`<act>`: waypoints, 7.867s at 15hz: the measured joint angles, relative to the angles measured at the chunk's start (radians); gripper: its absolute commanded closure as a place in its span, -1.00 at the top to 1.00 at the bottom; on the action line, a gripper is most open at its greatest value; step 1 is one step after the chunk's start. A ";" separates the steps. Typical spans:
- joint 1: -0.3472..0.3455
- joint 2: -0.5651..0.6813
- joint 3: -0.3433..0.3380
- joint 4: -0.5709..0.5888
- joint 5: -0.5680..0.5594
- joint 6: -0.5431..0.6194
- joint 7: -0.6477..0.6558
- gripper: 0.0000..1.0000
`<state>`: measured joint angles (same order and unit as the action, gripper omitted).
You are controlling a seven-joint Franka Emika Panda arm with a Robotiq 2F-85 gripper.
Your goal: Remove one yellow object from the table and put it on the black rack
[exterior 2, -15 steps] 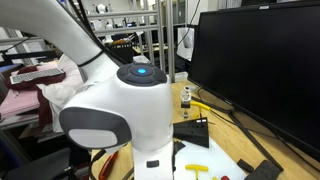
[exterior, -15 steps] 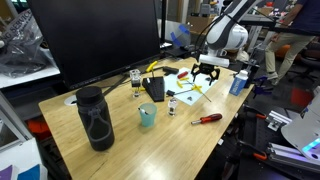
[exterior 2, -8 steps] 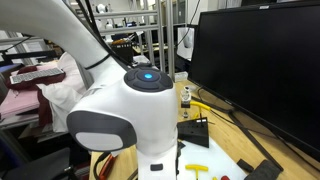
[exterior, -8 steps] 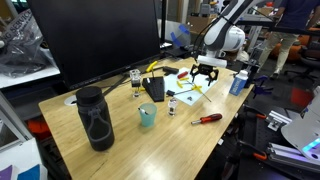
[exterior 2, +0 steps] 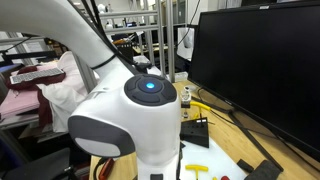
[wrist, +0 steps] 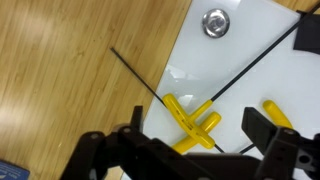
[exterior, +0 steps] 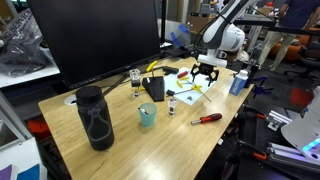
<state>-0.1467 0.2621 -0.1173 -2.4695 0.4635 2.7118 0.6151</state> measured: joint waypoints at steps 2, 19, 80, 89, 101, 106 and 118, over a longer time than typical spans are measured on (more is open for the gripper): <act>-0.016 0.022 0.000 0.016 0.032 0.000 -0.039 1.00; -0.031 0.153 -0.008 0.089 0.064 -0.001 -0.092 0.81; -0.002 0.068 -0.049 0.026 0.201 -0.099 0.064 1.00; 0.038 0.123 -0.044 -0.003 0.218 0.037 0.164 1.00; 0.066 0.145 -0.040 0.007 0.218 0.153 0.190 1.00; 0.065 0.135 -0.031 -0.017 0.269 0.157 0.204 1.00; 0.123 0.060 -0.017 -0.179 0.298 0.309 0.258 1.00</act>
<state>-0.0239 0.3226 -0.1344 -2.6482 0.7619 3.0208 0.8728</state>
